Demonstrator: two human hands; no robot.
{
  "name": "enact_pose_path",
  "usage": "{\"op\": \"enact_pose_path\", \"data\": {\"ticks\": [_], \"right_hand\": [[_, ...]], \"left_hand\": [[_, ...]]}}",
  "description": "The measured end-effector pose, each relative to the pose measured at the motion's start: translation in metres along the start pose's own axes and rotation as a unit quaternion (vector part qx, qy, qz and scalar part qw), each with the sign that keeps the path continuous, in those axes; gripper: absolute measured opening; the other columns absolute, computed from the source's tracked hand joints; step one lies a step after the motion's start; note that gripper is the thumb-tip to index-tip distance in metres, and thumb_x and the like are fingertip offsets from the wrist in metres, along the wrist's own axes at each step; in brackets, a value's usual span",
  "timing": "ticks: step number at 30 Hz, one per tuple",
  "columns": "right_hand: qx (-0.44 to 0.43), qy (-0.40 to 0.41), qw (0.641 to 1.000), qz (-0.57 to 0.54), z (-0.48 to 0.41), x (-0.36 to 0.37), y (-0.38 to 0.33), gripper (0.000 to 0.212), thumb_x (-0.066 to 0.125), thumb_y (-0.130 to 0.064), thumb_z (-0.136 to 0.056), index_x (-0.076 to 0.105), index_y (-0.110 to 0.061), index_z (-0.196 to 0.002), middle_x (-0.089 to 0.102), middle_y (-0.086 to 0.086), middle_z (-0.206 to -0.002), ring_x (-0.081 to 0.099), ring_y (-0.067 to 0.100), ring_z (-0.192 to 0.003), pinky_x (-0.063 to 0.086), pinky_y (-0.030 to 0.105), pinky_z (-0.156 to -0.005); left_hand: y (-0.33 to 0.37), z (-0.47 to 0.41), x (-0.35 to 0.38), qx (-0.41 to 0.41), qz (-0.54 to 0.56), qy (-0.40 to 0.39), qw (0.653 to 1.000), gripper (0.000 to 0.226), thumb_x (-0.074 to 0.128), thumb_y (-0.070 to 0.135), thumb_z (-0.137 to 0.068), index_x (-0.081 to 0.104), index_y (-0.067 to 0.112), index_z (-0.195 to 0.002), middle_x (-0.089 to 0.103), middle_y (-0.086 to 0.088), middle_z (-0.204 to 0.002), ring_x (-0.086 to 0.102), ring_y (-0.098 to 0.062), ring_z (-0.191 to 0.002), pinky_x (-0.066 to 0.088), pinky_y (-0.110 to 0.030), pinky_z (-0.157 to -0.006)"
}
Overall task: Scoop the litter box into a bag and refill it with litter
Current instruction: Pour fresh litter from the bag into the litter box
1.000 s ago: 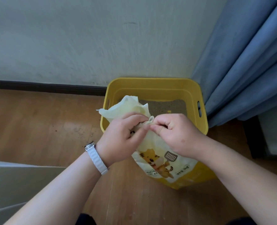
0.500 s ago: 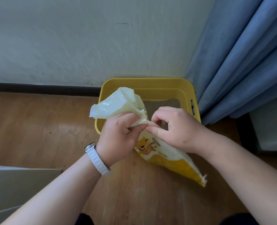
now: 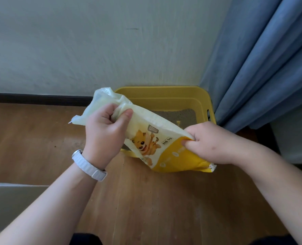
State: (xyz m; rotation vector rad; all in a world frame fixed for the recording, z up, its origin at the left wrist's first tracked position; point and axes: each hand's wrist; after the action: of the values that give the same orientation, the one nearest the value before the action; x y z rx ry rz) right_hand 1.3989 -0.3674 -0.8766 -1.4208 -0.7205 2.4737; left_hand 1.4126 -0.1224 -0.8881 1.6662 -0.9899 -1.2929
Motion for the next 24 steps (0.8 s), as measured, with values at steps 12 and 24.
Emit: {"op": "enact_pose_path", "data": {"ticks": [12, 24], "right_hand": [[0.015, 0.106, 0.950, -0.293, 0.001, -0.001, -0.014, 0.022, 0.051, -0.010, -0.090, 0.038, 0.007, -0.086, 0.041, 0.008, -0.068, 0.038, 0.022, -0.055, 0.033, 0.037, -0.051], [0.024, 0.125, 0.884, -0.449, -0.001, 0.010, -0.036, 0.005, 0.045, -0.001, -0.091, 0.048, -0.004, -0.089, 0.055, 0.011, -0.058, 0.053, 0.017, -0.044, 0.037, 0.026, -0.037]], "left_hand": [[0.002, 0.017, 0.019, -0.007, -0.039, -0.065, 0.997, 0.024, 0.059, 0.023, -0.094, 0.062, 0.035, -0.116, 0.062, -0.004, -0.072, 0.054, -0.017, -0.059, 0.049, -0.036, -0.053], [0.000, 0.045, 0.053, 0.092, -0.087, -0.231, 0.965, 0.058, 0.078, 0.049, -0.070, 0.053, 0.035, -0.121, 0.065, 0.016, -0.102, 0.062, -0.004, -0.093, 0.053, -0.034, -0.075]]}}
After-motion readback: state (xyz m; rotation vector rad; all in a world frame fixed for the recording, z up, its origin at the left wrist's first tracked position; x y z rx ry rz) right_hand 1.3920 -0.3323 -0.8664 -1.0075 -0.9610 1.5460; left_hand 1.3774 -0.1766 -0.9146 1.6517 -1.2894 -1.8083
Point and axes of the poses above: each hand's wrist, its own z-axis away from the middle knuckle, its own x-axis out of the palm, y = z × x
